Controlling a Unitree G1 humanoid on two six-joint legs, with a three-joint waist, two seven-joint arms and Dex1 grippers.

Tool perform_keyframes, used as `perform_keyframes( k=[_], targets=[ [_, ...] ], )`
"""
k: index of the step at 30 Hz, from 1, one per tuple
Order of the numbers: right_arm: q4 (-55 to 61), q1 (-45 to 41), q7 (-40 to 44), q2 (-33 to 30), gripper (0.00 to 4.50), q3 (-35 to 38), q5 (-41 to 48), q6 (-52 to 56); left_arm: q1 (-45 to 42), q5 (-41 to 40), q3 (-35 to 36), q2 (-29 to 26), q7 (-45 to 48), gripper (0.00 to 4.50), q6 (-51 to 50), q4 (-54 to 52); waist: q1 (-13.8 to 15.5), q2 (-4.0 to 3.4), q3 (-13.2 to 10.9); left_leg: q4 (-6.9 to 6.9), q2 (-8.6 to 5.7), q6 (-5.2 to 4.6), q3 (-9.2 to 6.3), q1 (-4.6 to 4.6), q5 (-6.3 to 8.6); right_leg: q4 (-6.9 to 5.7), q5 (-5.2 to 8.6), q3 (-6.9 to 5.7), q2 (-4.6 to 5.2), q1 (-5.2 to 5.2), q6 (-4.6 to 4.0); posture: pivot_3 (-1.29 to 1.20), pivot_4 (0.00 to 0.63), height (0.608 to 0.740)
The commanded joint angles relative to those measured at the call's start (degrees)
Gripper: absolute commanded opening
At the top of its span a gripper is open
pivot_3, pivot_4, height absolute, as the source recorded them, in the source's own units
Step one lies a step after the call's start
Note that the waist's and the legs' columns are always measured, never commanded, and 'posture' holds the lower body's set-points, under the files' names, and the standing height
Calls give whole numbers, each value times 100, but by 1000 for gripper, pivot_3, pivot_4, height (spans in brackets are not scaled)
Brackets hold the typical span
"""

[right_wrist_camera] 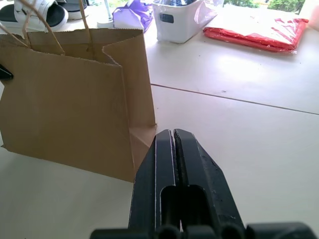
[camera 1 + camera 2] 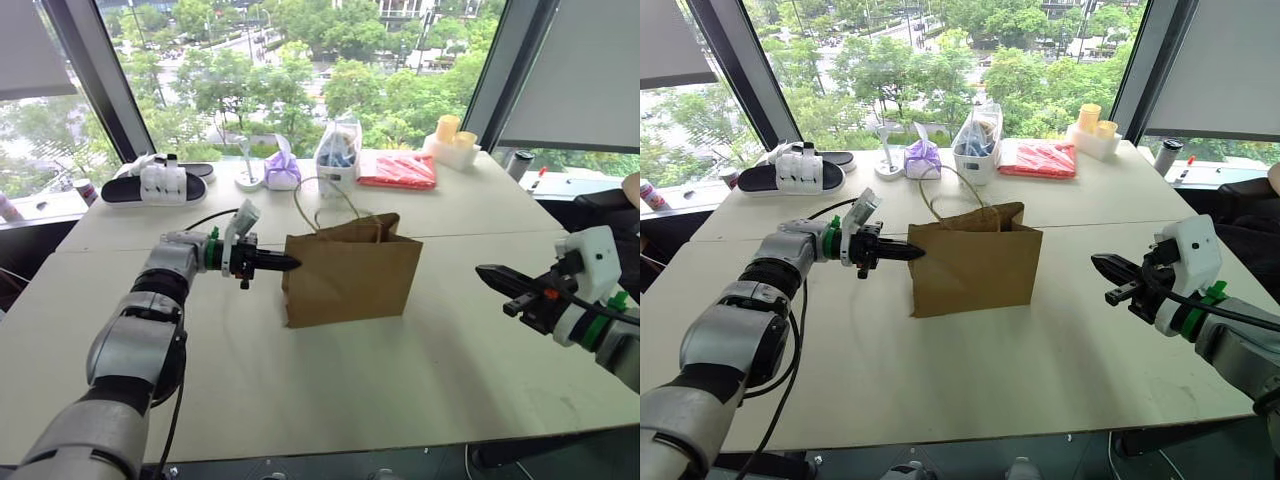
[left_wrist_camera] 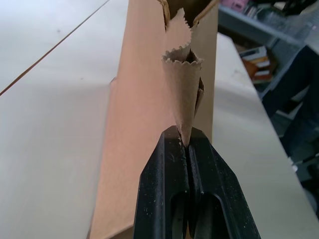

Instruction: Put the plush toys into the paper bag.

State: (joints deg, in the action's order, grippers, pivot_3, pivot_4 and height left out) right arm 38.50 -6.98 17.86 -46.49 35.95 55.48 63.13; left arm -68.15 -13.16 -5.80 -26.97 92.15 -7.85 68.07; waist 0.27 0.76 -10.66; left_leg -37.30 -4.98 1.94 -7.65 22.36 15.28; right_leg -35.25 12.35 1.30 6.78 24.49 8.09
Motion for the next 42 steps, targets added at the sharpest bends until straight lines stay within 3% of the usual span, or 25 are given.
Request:
perform_keyframes(
  k=[1,7,12,15,22,23,31,42],
  targets=[
    [108,-59,-16,-118,0,1,77,-124,-169,281,98,-61,-55,30,489,185,0,0,0,0,0,0,0,0,0,0,0,0,0,0,0,0,150,740],
    [51,-193,-35,-134,0,-192,13,-165,13,613,206,-58,-728,30,1162,372,0,0,0,-1,0,0,0,0,0,-1,0,0,0,0,0,0,150,740],
    [-28,-251,27,-159,0,-426,-143,-261,24,615,444,-59,-1046,30,1143,352,3,1,1,-4,0,0,0,0,0,-3,-1,0,0,0,1,0,150,740],
    [-64,-329,15,-125,0,-557,-169,-315,52,623,540,-94,-1013,910,1096,301,-6,0,1,-4,0,0,0,0,0,-4,-1,0,0,0,2,0,150,740],
    [-304,-559,121,-62,0,-978,-375,-508,185,479,789,-184,-593,4244,1029,-87,-50,1,1,-4,0,0,-1,0,0,-6,-1,-1,0,0,2,0,150,740],
    [-325,-587,142,-61,0,-1027,-397,-541,219,497,780,-216,-511,4385,999,-181,-59,1,0,-4,0,0,-2,0,0,-7,-1,-2,0,0,2,0,150,740],
    [-320,-550,306,-110,0,-1476,-692,-693,948,373,852,-801,-322,4385,433,-1455,-144,-1,1,1,2,-1,-2,-1,0,-10,-1,-1,0,7,2,0,150,740],
    [-334,-245,820,-146,0,-2334,-1455,-1089,3541,-1028,1436,-1298,-1538,4385,-2494,-6159,-94,-1,1,-5,6,-1,-9,2,1,-7,-1,2,2,4,2,0,150,740]
  ],
)
